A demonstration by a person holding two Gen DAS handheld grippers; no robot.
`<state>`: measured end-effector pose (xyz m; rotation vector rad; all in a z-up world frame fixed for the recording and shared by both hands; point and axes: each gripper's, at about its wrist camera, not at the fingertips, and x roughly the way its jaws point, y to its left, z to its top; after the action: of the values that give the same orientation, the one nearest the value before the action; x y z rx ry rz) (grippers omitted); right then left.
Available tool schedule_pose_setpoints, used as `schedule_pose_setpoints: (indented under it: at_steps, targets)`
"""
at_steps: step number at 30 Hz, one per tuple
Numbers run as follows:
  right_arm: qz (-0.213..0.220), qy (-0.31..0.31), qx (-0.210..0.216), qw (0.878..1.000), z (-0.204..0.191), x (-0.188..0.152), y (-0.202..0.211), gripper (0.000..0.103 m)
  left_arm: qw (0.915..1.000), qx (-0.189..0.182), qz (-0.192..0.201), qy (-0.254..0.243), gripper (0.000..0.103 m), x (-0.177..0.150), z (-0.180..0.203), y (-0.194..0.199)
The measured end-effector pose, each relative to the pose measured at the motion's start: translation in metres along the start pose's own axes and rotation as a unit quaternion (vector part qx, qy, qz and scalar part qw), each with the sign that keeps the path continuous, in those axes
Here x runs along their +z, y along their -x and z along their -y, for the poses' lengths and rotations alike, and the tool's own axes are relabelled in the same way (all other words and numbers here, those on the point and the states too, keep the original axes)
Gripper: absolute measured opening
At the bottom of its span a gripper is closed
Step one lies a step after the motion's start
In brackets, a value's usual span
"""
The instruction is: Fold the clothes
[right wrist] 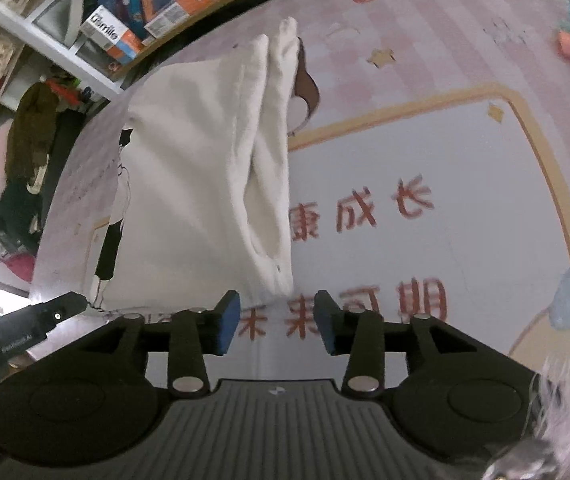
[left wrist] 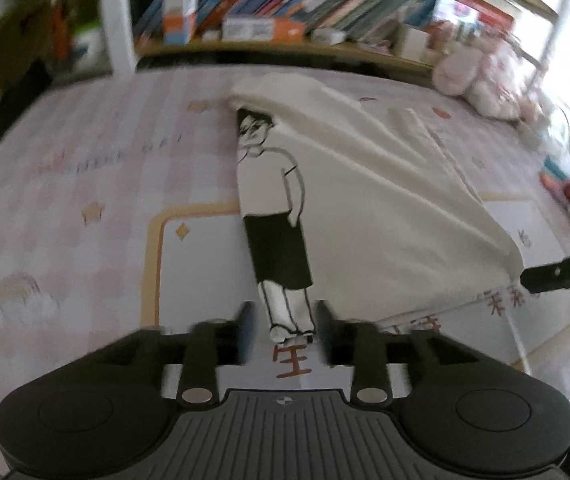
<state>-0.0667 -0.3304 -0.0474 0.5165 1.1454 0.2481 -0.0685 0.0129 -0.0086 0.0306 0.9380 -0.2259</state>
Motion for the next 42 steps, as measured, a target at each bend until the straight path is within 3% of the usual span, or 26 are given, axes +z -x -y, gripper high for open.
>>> schedule_pose_setpoints:
  at_steps: [2,3,10,14,18,21,23,28,34,42]
  targets:
    - [-0.002,-0.025,0.008,1.000,0.006,-0.003,0.002,0.041,0.9991,0.026,0.024,-0.025,0.084,0.001,0.011,0.005]
    - [-0.001,-0.036,0.012,0.999,0.008,-0.003,0.003,0.041,0.9983,0.031,0.035,-0.033,0.086,0.001,0.015,0.007]
    - [0.007,-0.085,0.026,0.996,0.011,0.000,-0.005,0.041,0.9947,0.008,0.055,-0.087,0.086,0.004,0.035,0.002]
    - [0.008,-0.095,0.031,0.995,0.006,0.003,-0.015,0.041,0.9893,-0.010,0.075,-0.125,0.086,0.002,0.047,0.000]
    - [0.004,-0.090,0.026,0.996,-0.003,0.009,-0.022,0.039,0.9838,-0.042,0.070,-0.160,0.086,0.001,0.060,-0.008]
    - [-0.001,-0.086,0.016,0.996,-0.007,0.011,-0.027,0.024,0.9796,-0.056,0.067,-0.181,0.086,0.002,0.070,-0.014]
    - [-0.003,-0.099,0.023,0.995,-0.004,0.011,-0.028,0.019,0.9756,-0.057,0.069,-0.200,0.086,0.001,0.078,-0.018]
    - [0.015,-0.123,0.073,0.990,-0.008,0.015,-0.009,0.014,0.9674,-0.041,0.070,-0.240,0.086,-0.005,0.090,-0.027]
    - [0.040,-0.144,0.139,0.979,-0.024,0.031,0.012,0.013,0.9664,-0.017,0.072,-0.246,0.088,-0.009,0.095,-0.040]
    - [0.034,-0.139,0.132,0.981,-0.024,0.031,0.013,0.013,0.9564,0.045,0.107,-0.268,0.087,-0.013,0.105,-0.054]
